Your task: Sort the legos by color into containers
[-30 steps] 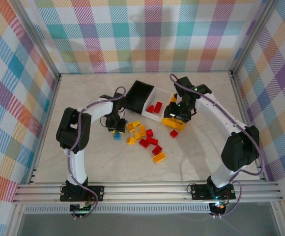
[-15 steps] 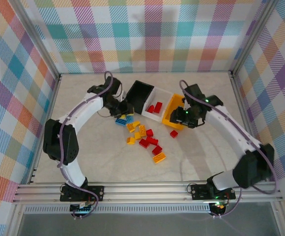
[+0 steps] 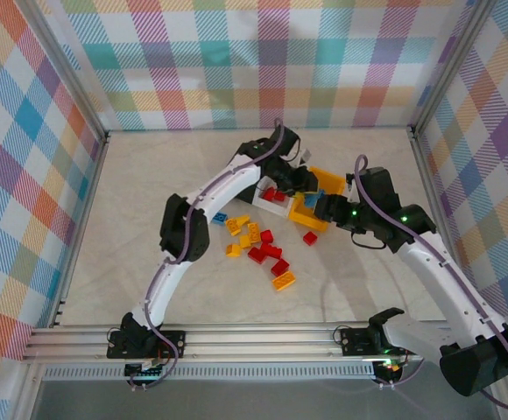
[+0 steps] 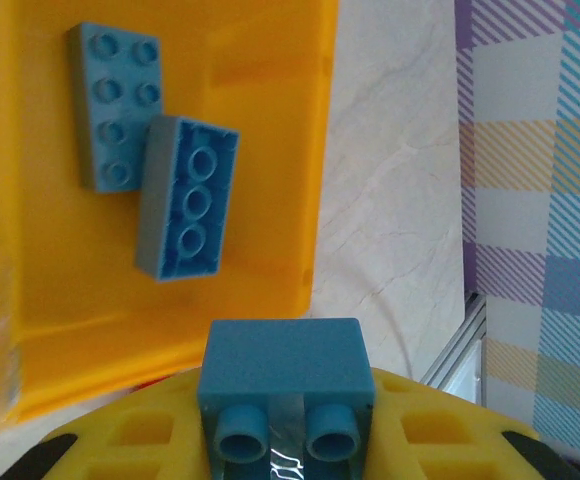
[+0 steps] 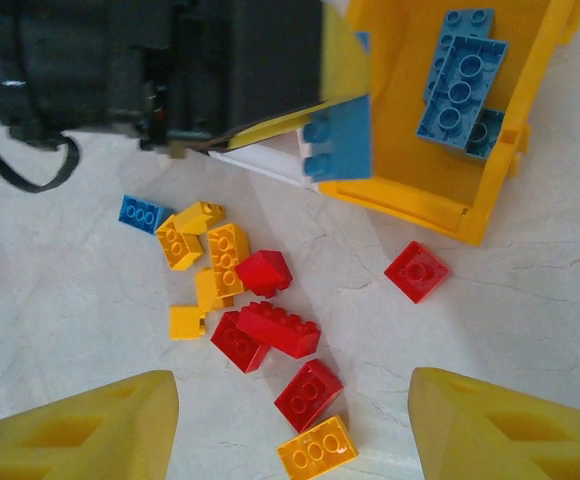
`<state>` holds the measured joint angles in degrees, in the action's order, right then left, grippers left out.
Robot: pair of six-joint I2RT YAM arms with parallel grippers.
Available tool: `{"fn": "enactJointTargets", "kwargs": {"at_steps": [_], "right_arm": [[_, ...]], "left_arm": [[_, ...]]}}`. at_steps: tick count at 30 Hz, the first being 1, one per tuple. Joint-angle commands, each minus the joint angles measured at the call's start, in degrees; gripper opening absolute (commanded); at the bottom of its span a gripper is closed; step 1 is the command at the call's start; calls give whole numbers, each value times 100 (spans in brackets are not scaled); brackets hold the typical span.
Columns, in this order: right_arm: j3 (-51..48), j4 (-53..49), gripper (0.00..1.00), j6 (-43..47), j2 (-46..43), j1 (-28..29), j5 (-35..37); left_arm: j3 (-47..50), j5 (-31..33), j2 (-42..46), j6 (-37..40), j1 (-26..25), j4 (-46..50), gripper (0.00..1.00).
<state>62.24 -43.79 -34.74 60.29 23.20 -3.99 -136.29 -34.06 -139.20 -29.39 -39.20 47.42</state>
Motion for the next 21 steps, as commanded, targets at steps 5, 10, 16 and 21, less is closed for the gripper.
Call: {"fn": "enactJointTargets", "kwargs": {"at_steps": [5,10,16,21], "right_arm": [[-23,-130,63,73,-66,-70,54],[-27,-139,64,117,46,-105,5],[-36,-116,64,73,232,-121,-99],[44,-292,63,68,443,-128,-142]], "left_arm": [[-695,-83,-576,-191,-60,435,33],[-698,-48,-641,-179,-61,444,42],[-745,-50,-644,-134,-58,504,52],[-897,-27,-539,-46,-43,683,53]]}}
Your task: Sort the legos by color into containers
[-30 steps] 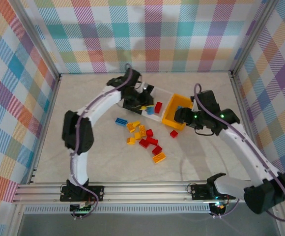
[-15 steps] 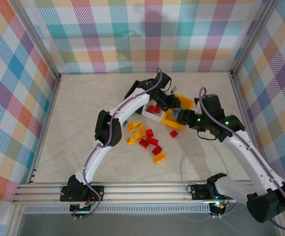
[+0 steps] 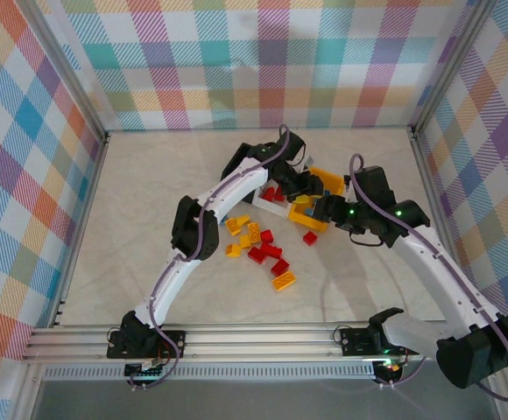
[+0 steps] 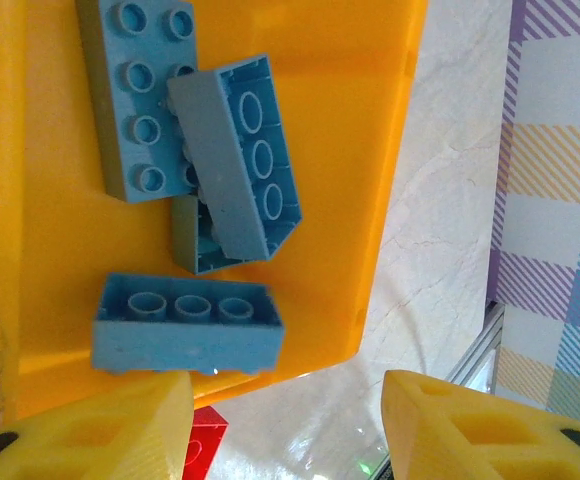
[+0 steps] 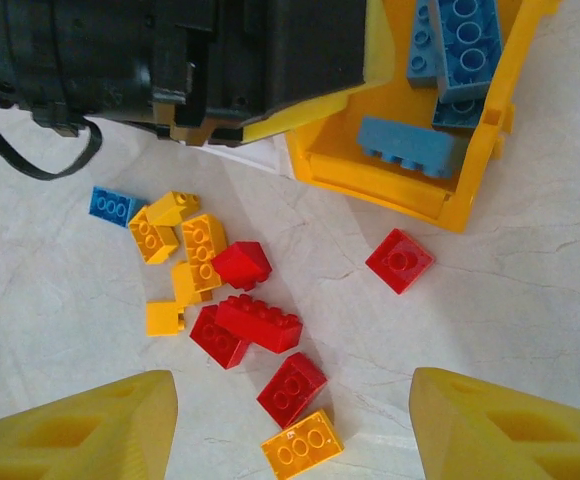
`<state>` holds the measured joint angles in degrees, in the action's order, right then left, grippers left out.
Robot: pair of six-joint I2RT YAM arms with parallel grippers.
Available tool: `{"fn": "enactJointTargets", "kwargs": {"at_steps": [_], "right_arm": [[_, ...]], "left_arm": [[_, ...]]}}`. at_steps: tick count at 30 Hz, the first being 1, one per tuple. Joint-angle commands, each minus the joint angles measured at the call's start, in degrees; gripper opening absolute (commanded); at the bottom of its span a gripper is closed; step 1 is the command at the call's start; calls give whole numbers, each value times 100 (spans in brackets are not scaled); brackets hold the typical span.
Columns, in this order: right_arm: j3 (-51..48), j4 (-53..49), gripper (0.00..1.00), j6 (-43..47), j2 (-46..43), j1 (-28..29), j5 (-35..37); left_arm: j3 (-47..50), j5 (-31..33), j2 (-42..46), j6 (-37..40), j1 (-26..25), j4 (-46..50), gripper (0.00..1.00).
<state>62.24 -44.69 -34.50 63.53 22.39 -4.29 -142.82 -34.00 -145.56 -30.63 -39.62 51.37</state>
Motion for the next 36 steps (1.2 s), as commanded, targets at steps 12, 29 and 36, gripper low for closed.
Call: {"fn": "enactJointTargets", "kwargs": {"at_steps": [12,29,36], "right_arm": [[-388,-295,64,351,815,258,-1256],[-45,-541,84,1232,3149,2617,-33],[236,-515,85,1274,3643,2780,169]], "left_arm": [[2708,1745,2758,862,384,935,58],[7278,2354,6139,402,1071,180,69],[7390,2389,6270,539,1189,302,70]]}}
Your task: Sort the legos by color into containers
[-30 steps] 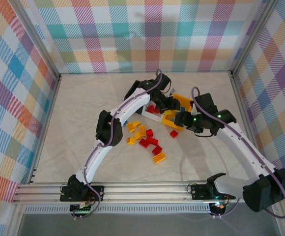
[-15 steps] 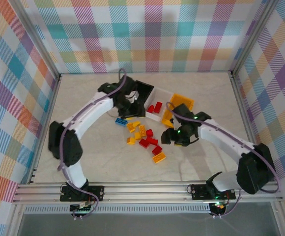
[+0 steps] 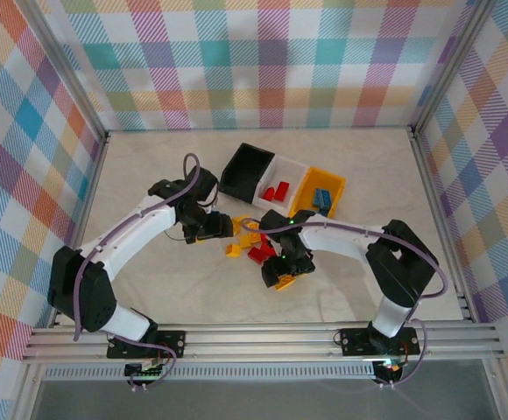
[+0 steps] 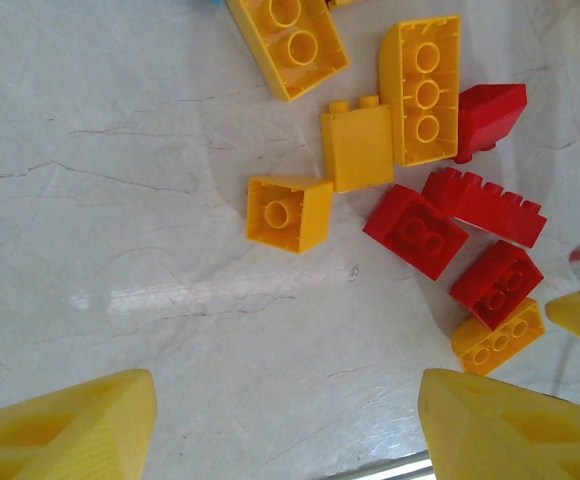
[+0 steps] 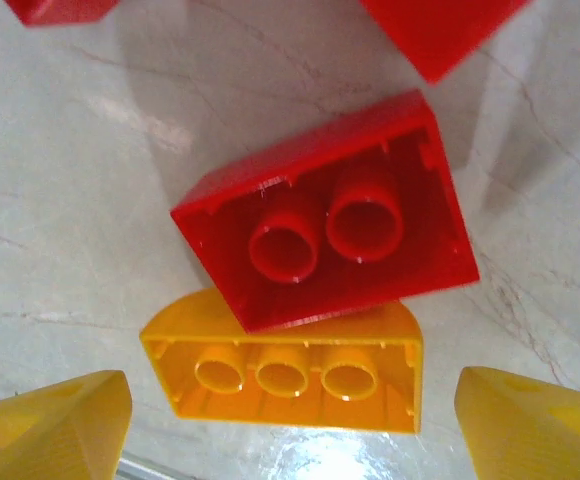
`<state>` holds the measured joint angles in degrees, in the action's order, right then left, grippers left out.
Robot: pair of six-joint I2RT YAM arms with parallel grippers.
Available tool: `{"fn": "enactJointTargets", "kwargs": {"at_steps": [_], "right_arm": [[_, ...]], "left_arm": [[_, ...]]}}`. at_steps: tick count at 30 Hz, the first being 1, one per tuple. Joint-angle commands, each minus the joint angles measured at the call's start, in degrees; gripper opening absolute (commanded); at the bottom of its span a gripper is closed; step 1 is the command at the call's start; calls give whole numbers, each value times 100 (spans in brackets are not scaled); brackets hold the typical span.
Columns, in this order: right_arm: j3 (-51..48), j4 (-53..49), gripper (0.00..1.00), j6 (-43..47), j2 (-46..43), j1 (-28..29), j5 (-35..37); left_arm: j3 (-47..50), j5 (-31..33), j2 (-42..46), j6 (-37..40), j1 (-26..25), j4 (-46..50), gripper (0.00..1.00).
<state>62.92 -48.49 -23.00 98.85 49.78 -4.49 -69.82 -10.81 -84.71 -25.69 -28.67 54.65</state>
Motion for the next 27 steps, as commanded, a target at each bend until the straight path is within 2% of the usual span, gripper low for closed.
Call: {"fn": "enactJointTargets", "kwargs": {"at_steps": [1,13,20,27], "right_arm": [[192,-134,85,121,154,49,211],[365,-230,81,57,683,359,451],[548,-424,68,-107,760,375,785],[407,-627,58,-267,242,375,853]], "left_arm": [[107,60,200,60,113,-12,70],[563,-70,529,132,362,-34,72],[575,-147,548,223,491,-13,72],[567,-210,429,320,537,-85,72]]}}
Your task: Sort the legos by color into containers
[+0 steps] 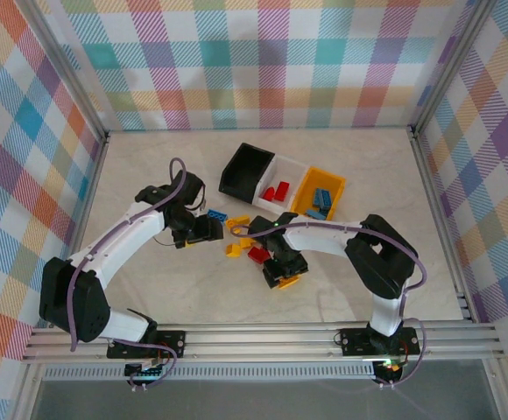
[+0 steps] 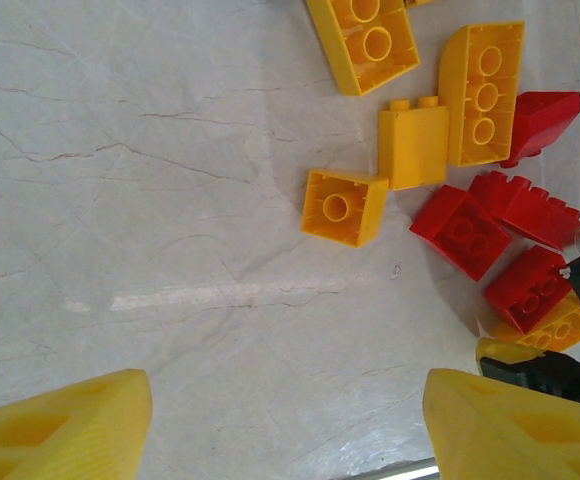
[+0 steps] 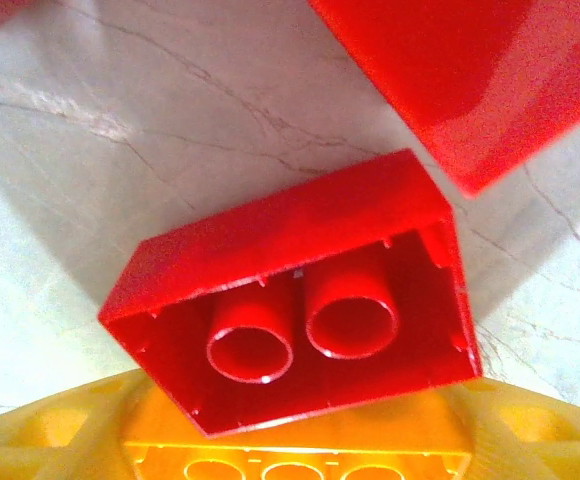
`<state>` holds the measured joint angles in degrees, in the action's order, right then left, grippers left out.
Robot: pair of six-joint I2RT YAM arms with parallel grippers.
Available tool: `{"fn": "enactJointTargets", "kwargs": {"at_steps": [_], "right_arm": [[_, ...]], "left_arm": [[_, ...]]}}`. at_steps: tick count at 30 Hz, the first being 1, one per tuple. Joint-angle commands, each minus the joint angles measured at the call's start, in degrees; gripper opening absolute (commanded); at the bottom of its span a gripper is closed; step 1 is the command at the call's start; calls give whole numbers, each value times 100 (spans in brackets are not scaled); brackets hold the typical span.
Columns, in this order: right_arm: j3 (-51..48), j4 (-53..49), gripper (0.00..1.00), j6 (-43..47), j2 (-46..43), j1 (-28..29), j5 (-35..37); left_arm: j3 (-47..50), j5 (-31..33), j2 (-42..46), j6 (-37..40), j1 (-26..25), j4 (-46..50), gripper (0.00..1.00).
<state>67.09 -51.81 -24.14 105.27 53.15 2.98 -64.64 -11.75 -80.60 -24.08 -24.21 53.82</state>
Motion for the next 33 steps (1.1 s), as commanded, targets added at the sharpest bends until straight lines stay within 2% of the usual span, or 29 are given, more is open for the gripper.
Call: {"fn": "enactJointTargets", "kwargs": {"at_steps": [1,6,10,14,19,24,33], "right_arm": [[-14,-347,57,-176,-489,38,106],[277,-803,58,-223,-1162,-129,179],[810,-943,58,-161,-1499,-647,-58],[1605,-709,58,-183,-1396,-1274,-660],[2752,-27,58,-478,-608,-1846,-1552],[4028,658,58,-1031,596,-2200,-2311],[6526,943,58,-1627,2824,-2517,-2873]], "left_arm": [[48,-116,-7,174,92,-20,72],[0,-156,-192,219,92,-104,72],[-82,-205,-348,206,96,-170,73],[-167,-242,-499,222,92,-170,73],[-97,-259,-512,207,93,-120,73],[118,-238,-269,89,92,-43,73],[390,-93,199,-111,92,211,73]]}}
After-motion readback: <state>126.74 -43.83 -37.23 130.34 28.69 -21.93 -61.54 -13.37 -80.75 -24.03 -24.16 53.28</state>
